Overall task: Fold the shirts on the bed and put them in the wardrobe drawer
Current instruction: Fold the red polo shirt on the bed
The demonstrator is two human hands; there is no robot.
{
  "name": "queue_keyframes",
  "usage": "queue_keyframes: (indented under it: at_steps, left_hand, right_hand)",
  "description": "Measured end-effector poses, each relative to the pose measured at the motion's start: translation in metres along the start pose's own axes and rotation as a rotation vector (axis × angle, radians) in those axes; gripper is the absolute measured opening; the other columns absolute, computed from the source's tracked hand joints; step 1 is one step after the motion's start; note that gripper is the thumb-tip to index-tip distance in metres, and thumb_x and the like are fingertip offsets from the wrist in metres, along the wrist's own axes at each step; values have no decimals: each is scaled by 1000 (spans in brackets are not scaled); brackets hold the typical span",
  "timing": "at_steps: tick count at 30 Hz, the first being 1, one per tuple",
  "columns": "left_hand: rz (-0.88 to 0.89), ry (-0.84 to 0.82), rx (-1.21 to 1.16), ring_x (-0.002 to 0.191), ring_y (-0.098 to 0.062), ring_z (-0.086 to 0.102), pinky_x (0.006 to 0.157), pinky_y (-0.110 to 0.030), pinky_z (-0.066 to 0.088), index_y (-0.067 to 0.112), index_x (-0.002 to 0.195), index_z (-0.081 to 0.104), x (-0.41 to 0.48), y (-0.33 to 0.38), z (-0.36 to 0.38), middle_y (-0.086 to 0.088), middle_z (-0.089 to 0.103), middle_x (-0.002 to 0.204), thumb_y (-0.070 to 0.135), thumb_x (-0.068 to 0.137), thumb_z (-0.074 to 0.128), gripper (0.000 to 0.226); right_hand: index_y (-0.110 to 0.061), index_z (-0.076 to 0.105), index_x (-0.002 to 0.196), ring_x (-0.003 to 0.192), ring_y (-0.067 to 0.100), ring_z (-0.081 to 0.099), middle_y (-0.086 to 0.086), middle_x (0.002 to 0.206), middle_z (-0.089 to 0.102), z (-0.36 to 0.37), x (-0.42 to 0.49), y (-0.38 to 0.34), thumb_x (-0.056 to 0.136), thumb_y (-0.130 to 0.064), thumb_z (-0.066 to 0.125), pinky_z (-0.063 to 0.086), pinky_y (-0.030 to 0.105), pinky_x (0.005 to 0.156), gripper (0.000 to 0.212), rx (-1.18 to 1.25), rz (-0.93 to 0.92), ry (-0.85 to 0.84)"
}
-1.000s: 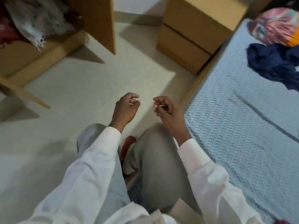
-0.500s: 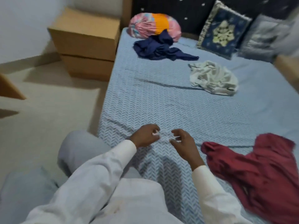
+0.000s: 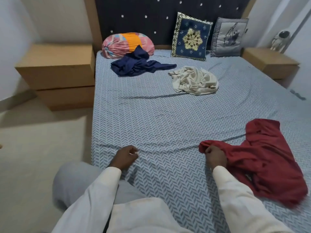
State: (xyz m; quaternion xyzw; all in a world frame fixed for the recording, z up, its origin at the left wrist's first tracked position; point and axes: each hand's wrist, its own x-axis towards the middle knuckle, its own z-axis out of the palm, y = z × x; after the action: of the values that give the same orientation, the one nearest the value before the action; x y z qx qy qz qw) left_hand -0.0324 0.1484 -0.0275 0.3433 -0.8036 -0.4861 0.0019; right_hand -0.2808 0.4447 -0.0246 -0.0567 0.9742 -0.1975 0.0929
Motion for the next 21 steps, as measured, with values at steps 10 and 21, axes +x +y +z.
queue_keyframes:
  at_steps: [10, 21]
  left_hand:
    - [-71, -351, -506, 92, -19, 64, 70, -28, 53, 38, 129, 44, -17, 19, 3, -4, 67, 107, 27, 64, 88, 80]
    - [-176, 192, -1075, 73, -24, 70, 61, -35, 57, 11, 108, 57, -10, 30, -14, -12, 69, 89, 23, 104, 44, 18]
  right_hand:
    - [-10, 64, 89, 62, 14, 60, 1, 70, 67, -19, -94, -186, 82, 5, 68, 50, 25, 58, 17, 867, -478, -528]
    - [-8, 65, 97, 65, 4, 55, -5, 78, 61, -35, -54, -159, 72, -16, 81, 47, 28, 70, 31, 61, -630, -678]
